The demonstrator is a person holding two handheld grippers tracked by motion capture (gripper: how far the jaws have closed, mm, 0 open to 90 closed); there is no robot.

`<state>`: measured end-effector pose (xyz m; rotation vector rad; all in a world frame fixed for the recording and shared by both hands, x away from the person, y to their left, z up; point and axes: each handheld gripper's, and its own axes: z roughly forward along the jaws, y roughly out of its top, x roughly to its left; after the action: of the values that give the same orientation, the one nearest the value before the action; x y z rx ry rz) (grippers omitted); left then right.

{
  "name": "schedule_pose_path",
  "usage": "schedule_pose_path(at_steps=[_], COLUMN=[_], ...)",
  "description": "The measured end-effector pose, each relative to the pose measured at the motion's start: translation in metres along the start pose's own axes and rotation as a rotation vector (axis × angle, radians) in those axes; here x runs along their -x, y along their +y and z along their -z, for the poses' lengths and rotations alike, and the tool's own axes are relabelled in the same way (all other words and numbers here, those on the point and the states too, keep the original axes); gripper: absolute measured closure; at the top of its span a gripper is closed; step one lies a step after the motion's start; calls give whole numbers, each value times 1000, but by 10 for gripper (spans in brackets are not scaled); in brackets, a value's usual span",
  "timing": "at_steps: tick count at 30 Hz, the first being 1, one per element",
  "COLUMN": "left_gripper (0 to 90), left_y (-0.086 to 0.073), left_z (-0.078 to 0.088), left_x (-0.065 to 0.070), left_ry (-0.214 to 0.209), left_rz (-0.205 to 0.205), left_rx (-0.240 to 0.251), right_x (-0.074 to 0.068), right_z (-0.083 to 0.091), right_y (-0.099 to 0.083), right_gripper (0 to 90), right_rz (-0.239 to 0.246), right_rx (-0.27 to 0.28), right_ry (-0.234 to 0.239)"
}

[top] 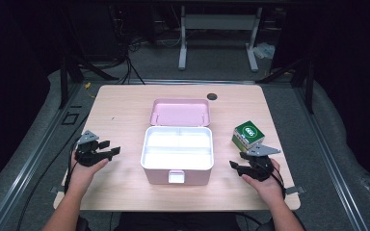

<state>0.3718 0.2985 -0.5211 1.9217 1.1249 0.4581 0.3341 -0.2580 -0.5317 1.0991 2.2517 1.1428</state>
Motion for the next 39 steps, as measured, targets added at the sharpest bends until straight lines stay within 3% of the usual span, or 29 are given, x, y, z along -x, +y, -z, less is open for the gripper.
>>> schedule_pose_path(at_steps=[6,22,26,31,39], left_gripper=[470,461,474,489,485], left_y=[0,-3,-1,2,16], left_z=[1,6,5,3,5], left_x=[2,12,14,20,31], left_ry=[-17,-30,-67,-108,-115], left_rz=[-7,-61,-44,-59,-53], left_rx=[-13,-44,-59,-77,-62], right_x=[3,-2,-3,-4,-4], right_z=[3,-6,-7,-7,-7], right_y=[0,7,6,6,6], right_gripper=[417,411,421,420,418], right_rz=[-12,-9,4,7,-4], right_rx=[20,11,-6,-3,-1], right_ry=[-20,-17,-6,1,-16])
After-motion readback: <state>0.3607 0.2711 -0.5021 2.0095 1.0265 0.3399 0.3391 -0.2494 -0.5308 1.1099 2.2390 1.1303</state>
